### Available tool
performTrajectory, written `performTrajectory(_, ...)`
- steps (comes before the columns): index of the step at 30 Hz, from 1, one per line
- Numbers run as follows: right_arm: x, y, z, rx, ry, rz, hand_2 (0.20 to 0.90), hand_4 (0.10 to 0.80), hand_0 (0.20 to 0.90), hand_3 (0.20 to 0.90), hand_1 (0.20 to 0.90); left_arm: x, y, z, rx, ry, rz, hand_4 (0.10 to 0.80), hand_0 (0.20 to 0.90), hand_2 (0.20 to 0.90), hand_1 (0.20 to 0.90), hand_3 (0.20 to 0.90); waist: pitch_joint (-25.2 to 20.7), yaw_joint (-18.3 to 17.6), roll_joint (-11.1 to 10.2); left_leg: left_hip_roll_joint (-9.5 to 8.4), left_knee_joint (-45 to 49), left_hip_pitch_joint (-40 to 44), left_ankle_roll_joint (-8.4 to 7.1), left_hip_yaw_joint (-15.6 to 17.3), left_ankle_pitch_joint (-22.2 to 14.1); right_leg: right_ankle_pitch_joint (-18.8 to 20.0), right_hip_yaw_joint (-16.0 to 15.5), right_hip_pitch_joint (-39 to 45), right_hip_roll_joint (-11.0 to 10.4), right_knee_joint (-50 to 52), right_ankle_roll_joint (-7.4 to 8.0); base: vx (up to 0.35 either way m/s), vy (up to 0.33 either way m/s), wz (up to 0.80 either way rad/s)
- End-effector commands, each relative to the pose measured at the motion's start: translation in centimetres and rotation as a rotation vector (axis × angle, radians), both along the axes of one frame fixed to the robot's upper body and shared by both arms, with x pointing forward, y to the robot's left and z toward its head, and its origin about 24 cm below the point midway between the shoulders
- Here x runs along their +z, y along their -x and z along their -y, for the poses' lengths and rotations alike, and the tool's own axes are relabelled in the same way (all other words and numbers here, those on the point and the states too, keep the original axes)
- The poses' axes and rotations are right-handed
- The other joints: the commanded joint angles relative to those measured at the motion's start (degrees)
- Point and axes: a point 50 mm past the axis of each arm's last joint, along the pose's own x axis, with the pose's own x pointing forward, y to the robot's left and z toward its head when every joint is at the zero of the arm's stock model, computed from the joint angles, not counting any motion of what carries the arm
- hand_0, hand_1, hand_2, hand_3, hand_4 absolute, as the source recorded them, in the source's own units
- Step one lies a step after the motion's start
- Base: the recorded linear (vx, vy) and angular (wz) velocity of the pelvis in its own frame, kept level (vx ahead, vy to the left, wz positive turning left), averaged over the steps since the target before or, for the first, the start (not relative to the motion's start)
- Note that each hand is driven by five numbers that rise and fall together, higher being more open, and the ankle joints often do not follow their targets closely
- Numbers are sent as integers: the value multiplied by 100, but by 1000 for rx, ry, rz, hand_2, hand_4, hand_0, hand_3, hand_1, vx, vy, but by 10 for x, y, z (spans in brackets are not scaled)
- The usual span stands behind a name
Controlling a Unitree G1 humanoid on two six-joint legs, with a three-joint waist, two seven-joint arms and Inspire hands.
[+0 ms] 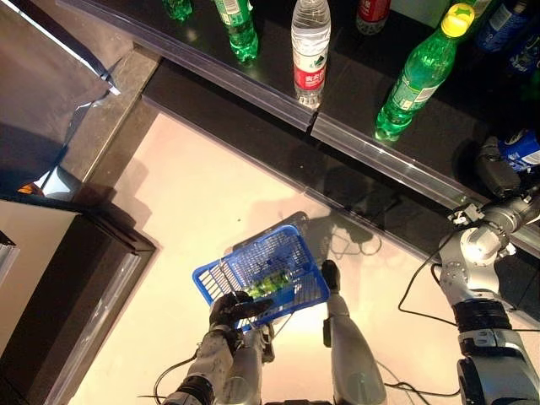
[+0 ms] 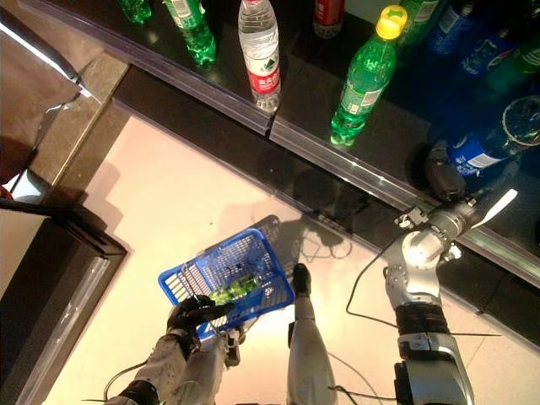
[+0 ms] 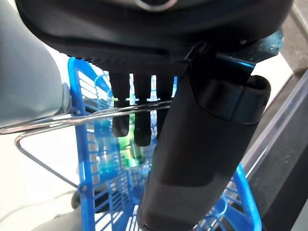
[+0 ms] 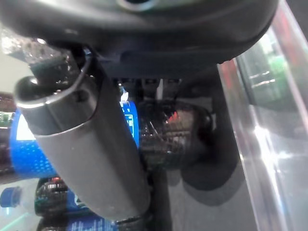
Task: Pick up the drink and place into the basket.
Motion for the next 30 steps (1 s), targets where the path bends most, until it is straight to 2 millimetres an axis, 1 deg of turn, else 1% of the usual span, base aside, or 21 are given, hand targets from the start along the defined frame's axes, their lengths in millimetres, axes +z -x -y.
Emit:
performTrajectory(1, 65, 13, 33, -84, 114, 208, 900, 800, 900, 900, 900, -22, 53, -56, 63, -151, -151, 100, 300, 300, 300, 200, -148, 17, -38, -57, 458, -913, 87, -442, 788, -1143, -571, 16, -25, 1246, -197, 1, -41, 2)
performTrajectory(6, 77, 13, 42, -117, 148, 187, 900, 800, 900, 900, 900, -20, 50, -58, 62, -148, -143, 100, 300, 300, 300, 200, -107, 31, 22, -38, 457, -944, 47, -483, 864, -1190, -587, -43, -5, 1317, -228, -1, -14, 0)
performTrajectory(9, 83, 16, 51, -143, 158, 187, 900, 800, 900, 900, 900, -20, 51, -60, 58, -150, -147, 100, 300, 300, 300, 200, -115, 29, 35, -22, 467, -941, 21, -504, 895, -1237, -601, -53, 11, 1364, -248, 13, -30, 0)
performTrajectory(13, 89, 19, 59, -148, 159, 192, 900, 800, 900, 900, 900, -20, 51, -61, 50, -155, -146, 100, 300, 300, 300, 200, -126, 34, 43, 2, 486, -949, -3, -521, 926, -1275, -618, -69, 23, 1406, -263, 18, -45, 1)
performTrajectory(14, 94, 20, 63, -148, 168, 194, 340, 147, 340, 247, 340, -19, 51, -61, 44, -156, -143, 100, 300, 300, 300, 200, -122, 39, 58, 10, 501, -966, -14, -534, 941, -1291, -622, -86, 26, 1424, -271, 8, -35, 0)
performTrajectory(15, 97, 20, 65, -151, 175, 194, 300, 100, 300, 200, 300, -19, 51, -61, 42, -157, -142, 100, 300, 300, 300, 200, -122, 43, 69, 11, 495, -967, -15, -541, 942, -1296, -625, -96, 27, 1431, -273, 0, 0, 0)
performTrajectory(20, 108, 21, 65, -143, 197, 211, 300, 100, 300, 200, 300, -19, 52, -61, 39, -152, -143, 100, 300, 300, 300, 200, -128, 38, 114, 19, 477, -967, -43, -573, 999, -1331, -628, -135, 39, 1471, -289, 0, 0, 0)
performTrajectory(30, 108, 20, 66, -131, 189, 208, 300, 100, 300, 200, 300, -20, 51, -59, 38, -140, -135, 100, 300, 300, 300, 200, -169, 12, 143, 28, 423, -910, -55, -558, 1006, -1372, -624, -135, 37, 1476, -325, 0, 0, 0)
